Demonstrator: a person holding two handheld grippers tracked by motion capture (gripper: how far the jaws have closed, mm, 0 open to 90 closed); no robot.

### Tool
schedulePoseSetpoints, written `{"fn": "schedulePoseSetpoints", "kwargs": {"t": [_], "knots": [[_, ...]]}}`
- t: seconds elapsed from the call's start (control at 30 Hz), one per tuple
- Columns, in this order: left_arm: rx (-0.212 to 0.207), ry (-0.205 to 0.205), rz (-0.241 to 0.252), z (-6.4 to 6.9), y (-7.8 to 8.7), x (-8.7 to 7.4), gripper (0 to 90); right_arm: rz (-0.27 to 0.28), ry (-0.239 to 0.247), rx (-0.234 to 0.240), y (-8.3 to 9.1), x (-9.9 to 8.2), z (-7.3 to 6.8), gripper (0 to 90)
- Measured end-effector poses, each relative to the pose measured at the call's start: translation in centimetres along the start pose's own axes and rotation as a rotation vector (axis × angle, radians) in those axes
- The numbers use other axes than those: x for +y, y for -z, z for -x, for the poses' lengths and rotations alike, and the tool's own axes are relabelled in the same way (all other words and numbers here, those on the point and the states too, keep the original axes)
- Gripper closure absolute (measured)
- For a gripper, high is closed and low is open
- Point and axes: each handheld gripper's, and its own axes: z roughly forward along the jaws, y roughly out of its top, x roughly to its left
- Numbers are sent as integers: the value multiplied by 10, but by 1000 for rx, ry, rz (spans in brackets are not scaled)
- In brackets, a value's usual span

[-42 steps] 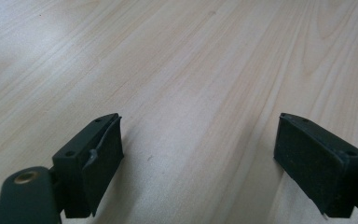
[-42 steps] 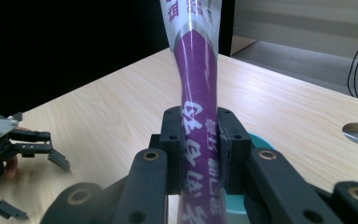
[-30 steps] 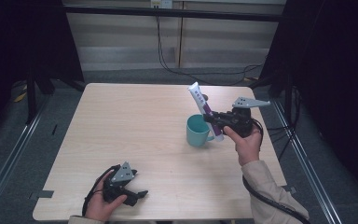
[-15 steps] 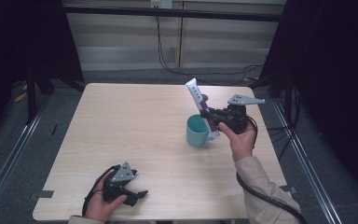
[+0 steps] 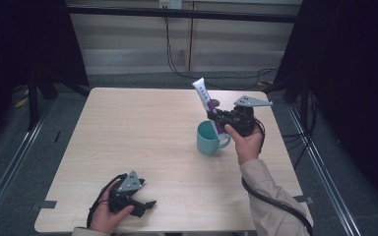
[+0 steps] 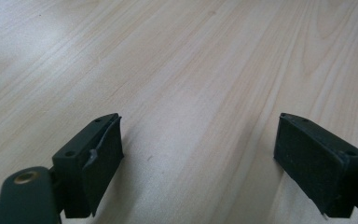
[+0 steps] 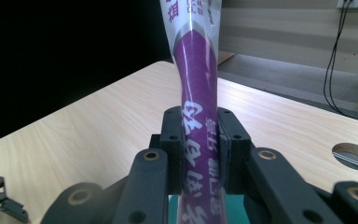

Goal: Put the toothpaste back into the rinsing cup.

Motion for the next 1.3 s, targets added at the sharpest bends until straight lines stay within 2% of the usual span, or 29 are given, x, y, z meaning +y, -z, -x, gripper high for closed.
{"fn": "schedulePoseSetpoints", "kwargs": {"t": [0.33,0.87,1.3], "knots": [[0,0,0,0,0,0,149,-5,-12,-30,-10,-3,3,754],[-2,-2,1,0,0,0,149,-7,4,-38,-23,-3,3,752],[-3,-3,0,0,0,0,149,-11,-5,-44,-36,-13,4,750]]}}
